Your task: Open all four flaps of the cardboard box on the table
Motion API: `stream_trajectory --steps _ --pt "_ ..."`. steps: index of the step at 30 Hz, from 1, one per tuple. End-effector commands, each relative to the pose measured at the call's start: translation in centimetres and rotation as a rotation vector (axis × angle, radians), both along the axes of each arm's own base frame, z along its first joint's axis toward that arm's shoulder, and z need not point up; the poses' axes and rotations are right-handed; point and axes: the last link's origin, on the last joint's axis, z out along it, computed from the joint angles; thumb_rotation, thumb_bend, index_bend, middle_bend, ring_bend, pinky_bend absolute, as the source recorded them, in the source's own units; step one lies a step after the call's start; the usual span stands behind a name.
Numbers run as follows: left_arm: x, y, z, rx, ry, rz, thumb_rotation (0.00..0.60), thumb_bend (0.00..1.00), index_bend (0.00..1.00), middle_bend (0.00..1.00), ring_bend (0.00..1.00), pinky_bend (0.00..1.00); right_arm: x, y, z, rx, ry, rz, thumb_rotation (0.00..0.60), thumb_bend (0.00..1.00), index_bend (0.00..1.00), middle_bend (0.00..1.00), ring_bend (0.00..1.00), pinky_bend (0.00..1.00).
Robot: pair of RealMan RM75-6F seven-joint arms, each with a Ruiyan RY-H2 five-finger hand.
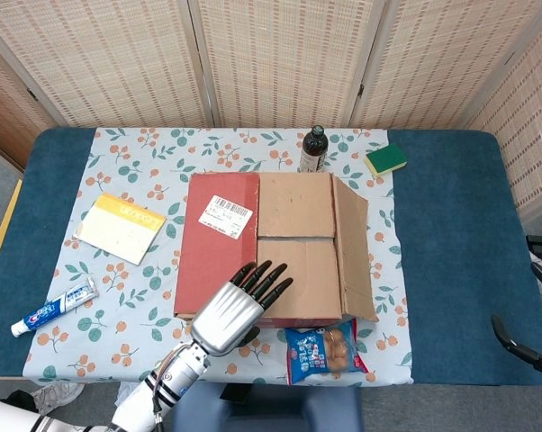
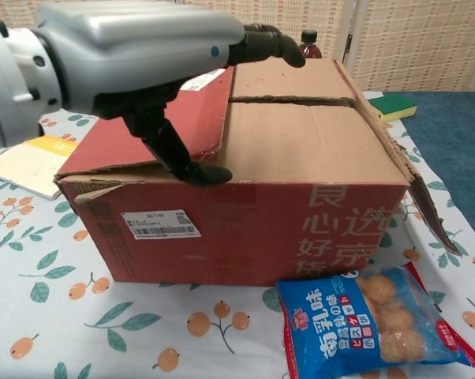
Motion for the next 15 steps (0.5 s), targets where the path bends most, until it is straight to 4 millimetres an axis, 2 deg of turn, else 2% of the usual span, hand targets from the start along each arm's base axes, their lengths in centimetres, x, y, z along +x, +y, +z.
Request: stream_trajectory --steps 1,15 --pt "0.3 0.4 -0.4 0.007 -0.001 -0.003 0.600 0.31 0.00 0.04 0.04 0.19 0.0 0.3 0.4 0.007 -0.024 0.006 0.600 0.40 0.00 0.00 0.00 0.00" --pt "-0.4 1.7 -1.4 0.015 0.007 0.006 0.600 0.32 0.00 0.04 0.04 0.20 -0.2 0.6 1.4 -0.033 -0.037 0.001 0.600 0.40 0.00 0.00 0.00 0.00"
